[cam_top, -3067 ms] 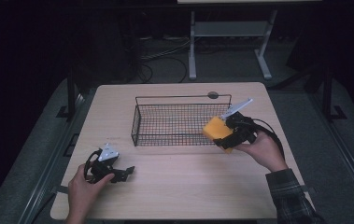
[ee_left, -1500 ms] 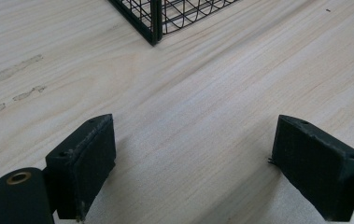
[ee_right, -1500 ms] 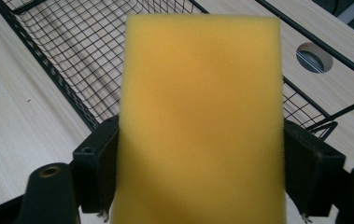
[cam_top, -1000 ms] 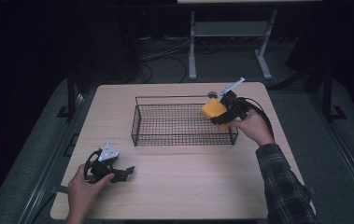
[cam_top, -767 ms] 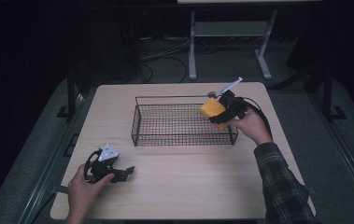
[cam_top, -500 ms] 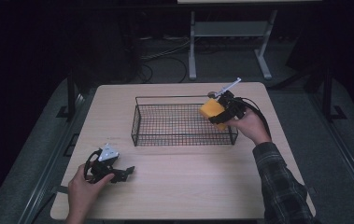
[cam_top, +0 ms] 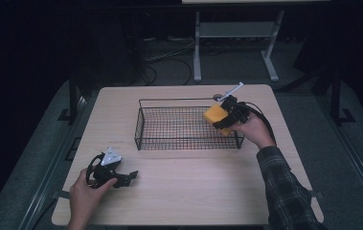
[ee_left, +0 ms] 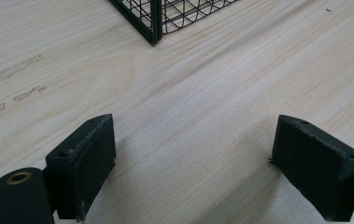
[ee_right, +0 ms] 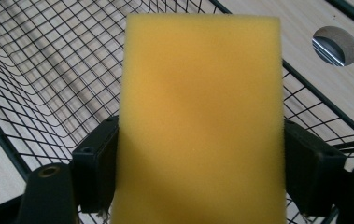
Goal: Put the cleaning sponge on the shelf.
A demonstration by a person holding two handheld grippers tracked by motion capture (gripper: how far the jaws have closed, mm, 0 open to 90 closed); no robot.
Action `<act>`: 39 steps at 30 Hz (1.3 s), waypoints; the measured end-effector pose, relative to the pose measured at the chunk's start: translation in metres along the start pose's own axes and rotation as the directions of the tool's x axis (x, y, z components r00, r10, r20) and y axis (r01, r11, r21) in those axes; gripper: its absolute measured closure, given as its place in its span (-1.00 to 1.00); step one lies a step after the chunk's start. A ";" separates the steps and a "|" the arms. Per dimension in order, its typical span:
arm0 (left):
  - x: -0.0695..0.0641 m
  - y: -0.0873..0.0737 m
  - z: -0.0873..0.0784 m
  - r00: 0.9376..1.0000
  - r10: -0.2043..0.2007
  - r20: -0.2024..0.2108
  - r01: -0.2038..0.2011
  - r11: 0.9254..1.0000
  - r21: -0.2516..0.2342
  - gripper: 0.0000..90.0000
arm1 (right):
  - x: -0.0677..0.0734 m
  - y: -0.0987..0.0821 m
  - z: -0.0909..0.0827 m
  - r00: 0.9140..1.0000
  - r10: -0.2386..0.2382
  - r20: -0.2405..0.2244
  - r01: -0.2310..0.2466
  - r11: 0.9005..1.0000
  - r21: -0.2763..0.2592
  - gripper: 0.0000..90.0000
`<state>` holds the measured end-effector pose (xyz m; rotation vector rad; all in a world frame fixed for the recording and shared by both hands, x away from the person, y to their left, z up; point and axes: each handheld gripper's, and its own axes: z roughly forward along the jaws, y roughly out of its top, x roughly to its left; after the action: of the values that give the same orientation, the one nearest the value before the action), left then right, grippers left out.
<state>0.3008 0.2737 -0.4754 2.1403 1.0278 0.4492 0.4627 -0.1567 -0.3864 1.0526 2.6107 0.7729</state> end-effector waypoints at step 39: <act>0.000 0.000 0.000 1.000 0.000 0.000 0.000 1.000 0.000 -0.72 | 0.002 -0.012 0.030 1.000 -0.006 -0.024 0.008 0.997 0.073 -0.49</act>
<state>0.3008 0.2737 -0.4754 2.1402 1.0280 0.4492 0.4662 -0.1503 -0.4180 1.0592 2.6795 0.6971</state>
